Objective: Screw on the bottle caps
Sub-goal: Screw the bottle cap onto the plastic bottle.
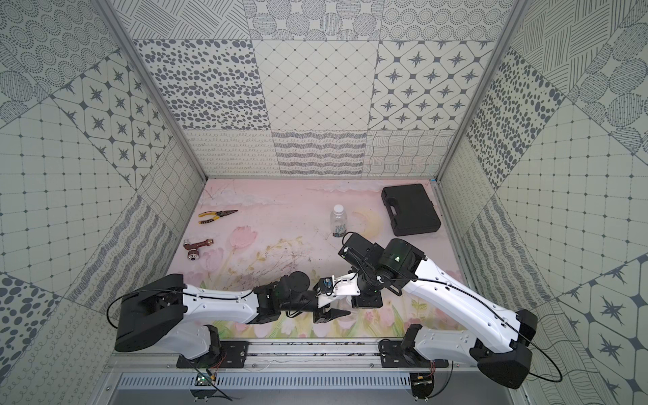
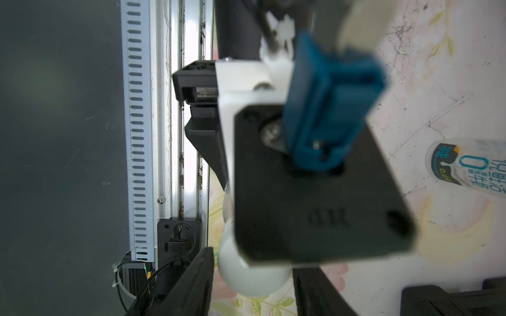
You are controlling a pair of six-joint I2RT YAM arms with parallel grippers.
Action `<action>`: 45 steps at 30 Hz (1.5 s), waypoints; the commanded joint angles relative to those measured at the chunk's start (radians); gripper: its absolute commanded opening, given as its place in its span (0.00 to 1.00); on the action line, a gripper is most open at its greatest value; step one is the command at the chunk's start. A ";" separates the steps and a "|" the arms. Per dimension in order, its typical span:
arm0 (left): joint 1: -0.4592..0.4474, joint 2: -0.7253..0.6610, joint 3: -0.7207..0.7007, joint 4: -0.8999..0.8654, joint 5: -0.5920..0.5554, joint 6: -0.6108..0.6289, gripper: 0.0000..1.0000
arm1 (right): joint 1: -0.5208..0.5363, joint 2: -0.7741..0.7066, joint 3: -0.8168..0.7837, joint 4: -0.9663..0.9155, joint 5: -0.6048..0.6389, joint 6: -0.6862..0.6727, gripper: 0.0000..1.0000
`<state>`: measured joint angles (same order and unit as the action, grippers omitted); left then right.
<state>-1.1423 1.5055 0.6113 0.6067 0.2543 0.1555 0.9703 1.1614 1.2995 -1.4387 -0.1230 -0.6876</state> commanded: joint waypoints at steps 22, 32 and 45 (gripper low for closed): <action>0.088 -0.109 -0.118 0.165 -0.355 -0.093 0.42 | -0.049 0.151 -0.009 0.189 0.036 0.473 0.26; 0.100 -0.110 -0.128 0.158 -0.259 -0.093 0.40 | -0.059 0.150 0.013 0.191 0.049 0.468 0.29; 0.086 -0.088 -0.092 0.081 0.052 -0.060 0.41 | -0.058 0.029 0.011 0.140 0.069 0.225 0.63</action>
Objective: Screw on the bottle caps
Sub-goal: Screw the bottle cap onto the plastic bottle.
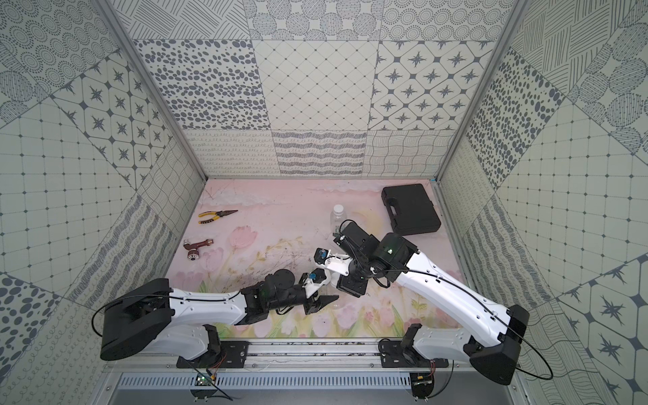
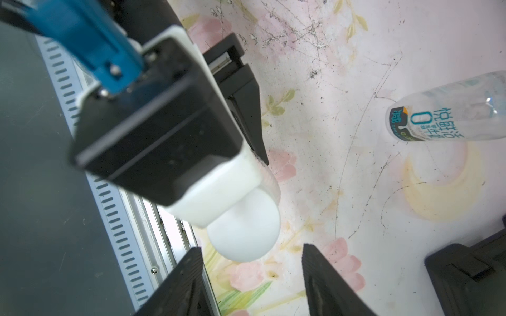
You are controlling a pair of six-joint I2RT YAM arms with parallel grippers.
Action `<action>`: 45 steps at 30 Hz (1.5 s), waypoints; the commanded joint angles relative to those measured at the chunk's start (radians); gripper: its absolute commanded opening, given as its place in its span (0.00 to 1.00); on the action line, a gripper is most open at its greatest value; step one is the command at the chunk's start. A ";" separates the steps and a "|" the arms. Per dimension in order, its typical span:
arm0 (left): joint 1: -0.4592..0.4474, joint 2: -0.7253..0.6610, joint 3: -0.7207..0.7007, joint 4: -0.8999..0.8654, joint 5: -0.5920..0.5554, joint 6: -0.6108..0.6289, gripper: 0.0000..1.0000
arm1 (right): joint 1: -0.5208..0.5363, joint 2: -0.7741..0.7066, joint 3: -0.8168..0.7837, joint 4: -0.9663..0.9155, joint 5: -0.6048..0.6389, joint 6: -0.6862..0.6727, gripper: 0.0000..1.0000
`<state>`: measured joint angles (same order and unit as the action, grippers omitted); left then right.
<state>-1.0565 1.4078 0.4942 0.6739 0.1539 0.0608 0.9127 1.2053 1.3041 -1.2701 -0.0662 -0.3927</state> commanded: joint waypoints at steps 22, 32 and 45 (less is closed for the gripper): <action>-0.051 0.068 0.103 -0.087 0.225 0.074 0.41 | 0.002 -0.020 -0.005 -0.125 -0.158 -0.190 0.54; -0.051 0.066 0.100 -0.084 0.216 0.073 0.41 | 0.008 0.000 -0.013 -0.097 -0.135 -0.178 0.57; -0.050 0.052 0.077 -0.043 0.155 0.067 0.40 | 0.015 0.020 -0.024 -0.089 -0.135 -0.145 0.36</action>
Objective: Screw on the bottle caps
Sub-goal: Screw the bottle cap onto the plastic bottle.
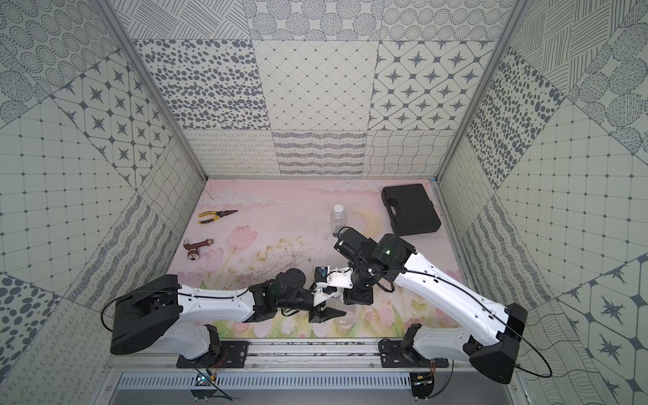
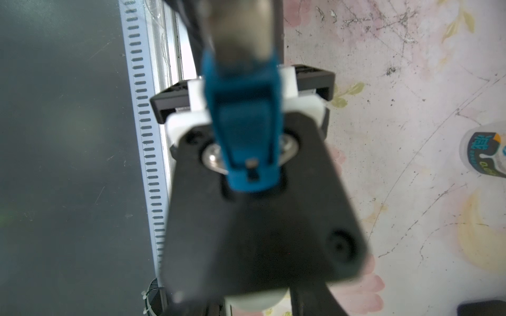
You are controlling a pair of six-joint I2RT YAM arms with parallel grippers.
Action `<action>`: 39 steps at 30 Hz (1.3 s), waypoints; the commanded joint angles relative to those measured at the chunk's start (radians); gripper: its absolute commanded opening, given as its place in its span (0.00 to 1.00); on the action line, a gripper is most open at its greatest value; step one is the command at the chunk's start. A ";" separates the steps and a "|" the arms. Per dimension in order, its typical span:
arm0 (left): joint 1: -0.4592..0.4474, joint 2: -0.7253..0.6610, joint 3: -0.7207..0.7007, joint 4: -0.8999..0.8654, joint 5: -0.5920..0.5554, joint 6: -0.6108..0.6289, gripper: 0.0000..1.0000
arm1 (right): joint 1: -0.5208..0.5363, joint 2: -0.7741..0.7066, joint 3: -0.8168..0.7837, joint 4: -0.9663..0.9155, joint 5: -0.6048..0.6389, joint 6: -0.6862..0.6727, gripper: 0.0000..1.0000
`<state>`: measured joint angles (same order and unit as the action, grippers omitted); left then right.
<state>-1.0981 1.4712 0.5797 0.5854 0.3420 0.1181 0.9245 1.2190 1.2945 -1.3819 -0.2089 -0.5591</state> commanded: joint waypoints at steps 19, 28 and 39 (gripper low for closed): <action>0.068 -0.074 -0.102 0.176 -0.438 -0.064 0.37 | -0.009 0.056 -0.030 0.263 0.177 0.492 0.16; 0.072 -0.069 -0.095 0.161 -0.543 -0.054 0.37 | 0.055 0.117 0.018 0.275 0.379 0.566 0.16; 0.072 -0.075 -0.116 0.184 -0.326 -0.048 0.38 | -0.017 0.065 0.026 0.274 0.243 0.519 0.22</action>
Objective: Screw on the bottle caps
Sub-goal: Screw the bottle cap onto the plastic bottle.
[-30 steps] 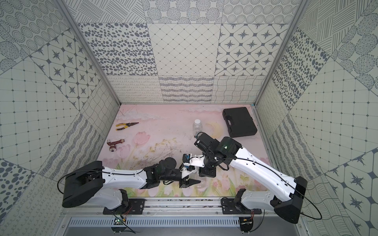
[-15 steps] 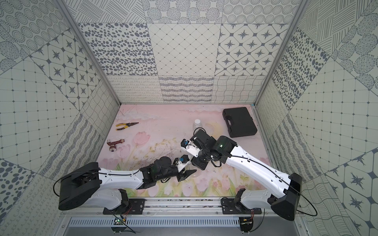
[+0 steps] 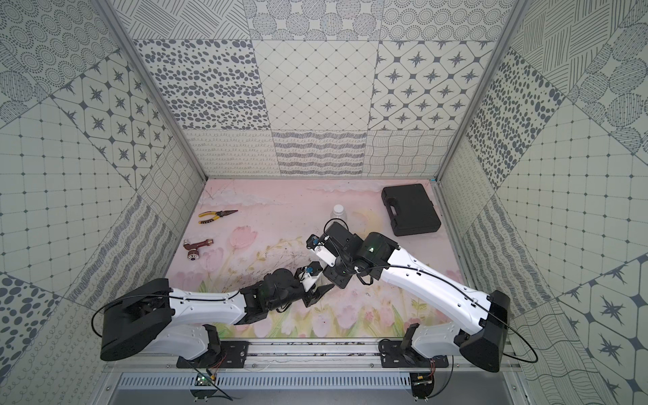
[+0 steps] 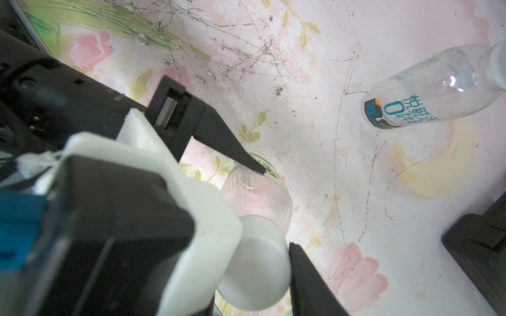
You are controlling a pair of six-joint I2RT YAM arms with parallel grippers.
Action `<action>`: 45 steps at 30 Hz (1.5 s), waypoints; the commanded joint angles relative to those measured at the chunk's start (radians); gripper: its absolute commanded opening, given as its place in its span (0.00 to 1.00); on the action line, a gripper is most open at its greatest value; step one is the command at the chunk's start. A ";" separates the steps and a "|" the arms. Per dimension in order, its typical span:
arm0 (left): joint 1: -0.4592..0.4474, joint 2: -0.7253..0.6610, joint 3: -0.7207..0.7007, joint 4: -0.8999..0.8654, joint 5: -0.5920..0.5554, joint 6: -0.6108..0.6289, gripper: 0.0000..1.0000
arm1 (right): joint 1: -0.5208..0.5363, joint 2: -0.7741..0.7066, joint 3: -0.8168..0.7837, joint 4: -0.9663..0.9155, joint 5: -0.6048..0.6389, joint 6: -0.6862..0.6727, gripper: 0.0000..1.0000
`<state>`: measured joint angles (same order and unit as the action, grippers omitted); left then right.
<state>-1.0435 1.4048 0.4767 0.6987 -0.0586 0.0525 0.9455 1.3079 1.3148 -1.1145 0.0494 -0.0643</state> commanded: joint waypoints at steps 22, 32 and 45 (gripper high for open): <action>0.033 0.022 -0.057 0.180 0.359 -0.022 0.79 | -0.160 -0.115 -0.034 0.008 -0.296 0.009 0.17; 0.041 0.022 -0.069 0.188 0.270 -0.018 0.76 | -0.172 -0.137 -0.013 0.012 -0.301 0.037 0.18; 0.047 0.005 -0.070 0.188 0.291 -0.030 0.61 | -0.225 -0.154 -0.053 0.043 -0.368 0.119 0.18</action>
<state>-0.9997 1.4200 0.4088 0.8375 0.2173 0.0265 0.7284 1.1770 1.2739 -1.1370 -0.2947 0.0216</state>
